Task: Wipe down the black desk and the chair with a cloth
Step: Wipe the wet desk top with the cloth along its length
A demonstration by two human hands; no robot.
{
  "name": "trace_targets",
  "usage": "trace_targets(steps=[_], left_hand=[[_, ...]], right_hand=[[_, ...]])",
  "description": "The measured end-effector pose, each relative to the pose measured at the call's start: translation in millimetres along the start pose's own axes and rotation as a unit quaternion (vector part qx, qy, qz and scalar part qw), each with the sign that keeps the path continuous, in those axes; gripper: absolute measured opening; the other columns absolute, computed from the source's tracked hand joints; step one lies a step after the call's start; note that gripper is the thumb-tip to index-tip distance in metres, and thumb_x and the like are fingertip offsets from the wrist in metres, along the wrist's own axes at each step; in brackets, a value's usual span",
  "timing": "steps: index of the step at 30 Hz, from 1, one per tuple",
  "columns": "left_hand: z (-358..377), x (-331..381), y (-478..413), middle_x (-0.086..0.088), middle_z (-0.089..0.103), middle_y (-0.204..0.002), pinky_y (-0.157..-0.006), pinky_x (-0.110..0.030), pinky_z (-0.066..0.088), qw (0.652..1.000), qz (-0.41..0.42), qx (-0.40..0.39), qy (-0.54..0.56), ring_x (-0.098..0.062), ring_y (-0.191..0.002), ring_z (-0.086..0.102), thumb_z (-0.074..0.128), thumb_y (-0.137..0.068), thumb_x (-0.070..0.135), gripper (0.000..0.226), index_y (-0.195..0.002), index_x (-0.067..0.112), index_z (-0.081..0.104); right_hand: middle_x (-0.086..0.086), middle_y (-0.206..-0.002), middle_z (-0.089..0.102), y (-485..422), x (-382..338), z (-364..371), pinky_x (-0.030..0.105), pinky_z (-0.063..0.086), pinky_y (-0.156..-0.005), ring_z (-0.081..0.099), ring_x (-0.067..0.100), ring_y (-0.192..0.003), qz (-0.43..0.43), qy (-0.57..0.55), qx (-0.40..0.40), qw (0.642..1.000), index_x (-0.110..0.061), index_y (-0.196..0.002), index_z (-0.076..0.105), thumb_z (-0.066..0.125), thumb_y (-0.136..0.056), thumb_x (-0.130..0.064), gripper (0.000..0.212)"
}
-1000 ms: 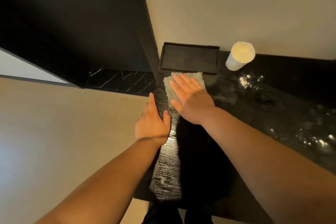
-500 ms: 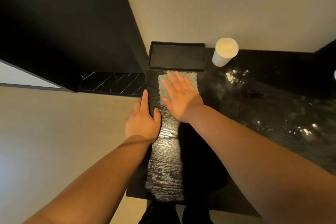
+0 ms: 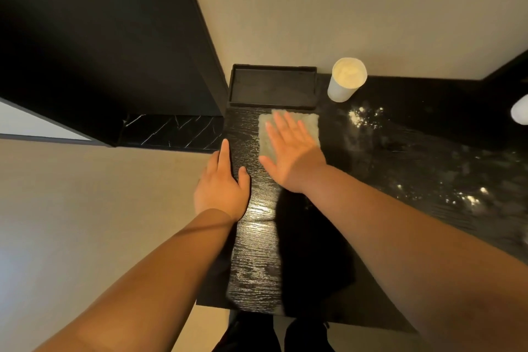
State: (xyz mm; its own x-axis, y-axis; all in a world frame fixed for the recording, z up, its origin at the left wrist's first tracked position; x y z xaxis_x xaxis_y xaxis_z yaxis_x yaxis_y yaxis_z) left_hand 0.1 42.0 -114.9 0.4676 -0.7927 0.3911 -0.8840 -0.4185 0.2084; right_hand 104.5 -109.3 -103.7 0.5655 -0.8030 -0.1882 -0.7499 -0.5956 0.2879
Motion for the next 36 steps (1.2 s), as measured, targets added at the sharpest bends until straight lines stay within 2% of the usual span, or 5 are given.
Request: trace_targets(steps=[13, 21, 29, 32, 36], left_hand=[[-1.1, 1.6, -0.2, -0.001, 0.04, -0.161, -0.097, -0.048, 0.054, 1.0, 0.004, 0.012, -0.002, -0.03, -0.131, 0.054, 0.038, -0.103, 0.052, 0.073, -0.169, 0.032, 0.012], [1.0, -0.6, -1.5, -0.006, 0.041, -0.163, -0.109, -0.051, 0.047, 1.0, 0.01, 0.014, -0.02, -0.033, -0.138, 0.05, 0.033, -0.101, 0.054, 0.074, -0.168, 0.028, 0.016], [-0.8, 1.3, 2.5, -0.004, 0.043, -0.159, -0.095, -0.048, 0.054, 1.0, 0.01, 0.01, -0.01, -0.032, -0.126, 0.058, 0.036, -0.104, 0.052, 0.071, -0.169, 0.031, 0.014], [-1.3, 2.8, 1.0, -0.003, 0.042, -0.159, -0.088, -0.044, 0.054, 1.0, 0.006, 0.005, -0.019, -0.031, -0.122, 0.061, 0.036, -0.105, 0.051, 0.071, -0.169, 0.031, 0.012], [-1.2, 2.3, 2.8, -0.002, 0.04, -0.161, -0.087, -0.044, 0.052, 1.0, -0.009, 0.005, -0.023, -0.031, -0.125, 0.059, 0.039, -0.106, 0.048, 0.07, -0.169, 0.031, 0.013]], right_hand=[[0.009, -0.175, 0.005, 60.2, 90.3, -10.7, 0.046, 0.007, -0.129, 0.005, 0.03, -0.16, 0.151, -0.014, 0.057, 0.987, -0.015, -0.166, 0.015, 0.035, -0.105, -0.054, 0.075], [0.008, -0.173, 0.017, 63.5, -6.3, 18.6, 0.05, 0.014, -0.129, 0.014, 0.029, -0.16, -0.043, -0.012, 0.038, 0.998, -0.015, -0.163, 0.032, 0.026, -0.102, -0.056, 0.074], [0.009, -0.171, 0.019, 130.5, 87.2, 11.0, 0.053, 0.02, -0.126, 0.017, 0.033, -0.158, 0.115, 0.001, 0.077, 0.99, -0.011, -0.161, 0.026, 0.023, -0.105, -0.041, 0.064], [0.009, -0.172, 0.015, 115.7, 56.2, 9.3, 0.05, 0.011, -0.129, 0.011, 0.033, -0.159, 0.127, -0.039, 0.059, 0.989, -0.014, -0.164, 0.021, 0.023, -0.103, -0.042, 0.067], [0.011, -0.171, 0.017, 93.9, -50.4, 20.0, 0.05, 0.016, -0.128, 0.018, 0.031, -0.156, -0.003, -0.014, 0.049, 0.999, -0.021, -0.164, 0.023, 0.043, -0.104, -0.041, 0.066]])
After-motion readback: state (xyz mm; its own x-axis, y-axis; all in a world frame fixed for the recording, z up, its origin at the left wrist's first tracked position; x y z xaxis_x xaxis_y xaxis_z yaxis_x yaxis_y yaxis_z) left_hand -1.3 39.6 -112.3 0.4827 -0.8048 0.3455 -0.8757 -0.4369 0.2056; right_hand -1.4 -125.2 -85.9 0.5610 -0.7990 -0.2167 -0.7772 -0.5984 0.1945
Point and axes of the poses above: each hand's wrist, its own y-axis away from the middle knuckle, its own z-axis out of the palm, x = y × z, the point moved 8 cm from there along -y, towards the middle knuckle
